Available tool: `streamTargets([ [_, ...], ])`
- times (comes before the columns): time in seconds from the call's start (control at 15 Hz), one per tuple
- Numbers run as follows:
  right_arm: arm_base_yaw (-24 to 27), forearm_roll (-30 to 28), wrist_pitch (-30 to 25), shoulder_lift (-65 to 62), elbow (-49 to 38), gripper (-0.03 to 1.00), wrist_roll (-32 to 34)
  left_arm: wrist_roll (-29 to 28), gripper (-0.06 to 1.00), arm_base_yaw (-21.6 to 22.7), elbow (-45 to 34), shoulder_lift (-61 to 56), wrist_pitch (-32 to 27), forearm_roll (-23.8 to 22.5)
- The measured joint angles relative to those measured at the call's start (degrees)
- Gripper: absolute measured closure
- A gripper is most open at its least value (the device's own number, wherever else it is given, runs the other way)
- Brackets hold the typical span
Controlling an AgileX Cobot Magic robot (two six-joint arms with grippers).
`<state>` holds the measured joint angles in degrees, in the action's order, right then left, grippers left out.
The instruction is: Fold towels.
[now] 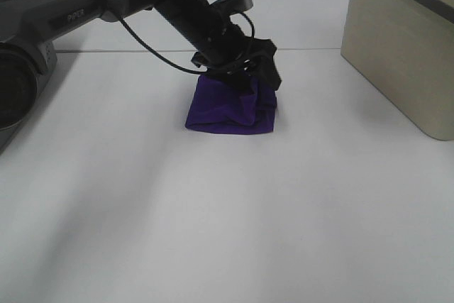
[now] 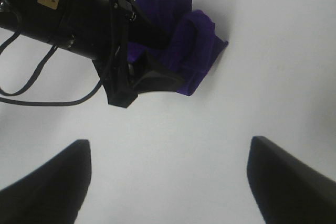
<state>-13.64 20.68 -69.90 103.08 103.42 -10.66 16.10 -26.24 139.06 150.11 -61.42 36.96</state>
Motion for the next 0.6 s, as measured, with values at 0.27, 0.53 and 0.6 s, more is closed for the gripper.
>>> streamTargets([
  [0.27, 0.00, 0.06, 0.00, -0.34, 0.00, 0.17, 0.00, 0.00, 0.19, 0.29, 3.55, -0.06, -2.92, 2.98],
  [0.53, 0.00, 0.06, 0.00, -0.46, 0.00, 0.17, -0.80, 0.23, 0.19, 5.04, 10.71, 0.00, -7.73, 2.75],
  [0.6, 0.00, 0.06, 0.00, -0.46, 0.00, 0.17, -1.15, 0.29, 0.19, 5.67, 11.97, 0.00, -7.79, 2.58],
])
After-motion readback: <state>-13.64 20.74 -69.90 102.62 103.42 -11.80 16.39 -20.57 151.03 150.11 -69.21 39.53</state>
